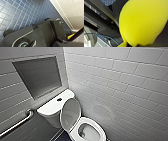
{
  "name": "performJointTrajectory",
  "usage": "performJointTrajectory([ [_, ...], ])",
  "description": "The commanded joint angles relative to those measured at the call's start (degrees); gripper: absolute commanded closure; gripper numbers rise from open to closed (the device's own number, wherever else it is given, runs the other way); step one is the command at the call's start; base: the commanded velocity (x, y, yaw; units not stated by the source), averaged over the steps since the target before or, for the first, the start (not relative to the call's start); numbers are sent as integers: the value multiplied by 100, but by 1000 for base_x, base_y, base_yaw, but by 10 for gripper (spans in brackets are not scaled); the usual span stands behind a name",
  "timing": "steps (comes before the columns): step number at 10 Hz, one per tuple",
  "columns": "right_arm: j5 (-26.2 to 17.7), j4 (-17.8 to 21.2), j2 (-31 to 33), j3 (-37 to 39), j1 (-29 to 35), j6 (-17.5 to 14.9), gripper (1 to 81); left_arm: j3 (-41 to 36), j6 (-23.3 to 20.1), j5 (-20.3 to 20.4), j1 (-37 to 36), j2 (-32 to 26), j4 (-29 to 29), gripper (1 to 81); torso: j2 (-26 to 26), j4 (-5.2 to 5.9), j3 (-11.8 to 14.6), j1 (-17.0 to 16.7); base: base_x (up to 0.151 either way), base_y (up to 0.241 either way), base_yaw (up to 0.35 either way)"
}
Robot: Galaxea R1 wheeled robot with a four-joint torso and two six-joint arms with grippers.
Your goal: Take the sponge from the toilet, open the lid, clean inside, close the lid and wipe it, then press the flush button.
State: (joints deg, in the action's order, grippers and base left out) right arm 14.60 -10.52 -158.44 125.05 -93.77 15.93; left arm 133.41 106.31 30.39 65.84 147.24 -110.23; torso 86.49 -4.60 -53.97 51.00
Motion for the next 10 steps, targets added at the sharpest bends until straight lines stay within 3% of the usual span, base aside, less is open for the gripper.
performJointTrajectory([
  [1,-344,-117,47,-17,-6,-11,811,668,-32,-60,179,377,-95,10,-547,0,405,-351,0,0,0],
  [6,-344,-125,-497,1071,3,-29,811,2301,-23,-104,680,1430,-8,10,-1609,0,1120,-1051,0,0,0],
  [7,-344,-125,-585,1239,11,-29,811,2400,-23,-121,759,1528,-8,10,-2367,0,1666,-1543,0,0,0],
  [8,-344,-134,-656,1336,3,-29,811,2452,-23,-182,855,1607,-8,10,-2035,0,1407,-1331,0,0,0],
  [10,-344,-169,-761,1442,11,-29,811,2462,-23,-690,1023,1835,-34,10,-2481,0,1728,-1626,0,0,0],
])
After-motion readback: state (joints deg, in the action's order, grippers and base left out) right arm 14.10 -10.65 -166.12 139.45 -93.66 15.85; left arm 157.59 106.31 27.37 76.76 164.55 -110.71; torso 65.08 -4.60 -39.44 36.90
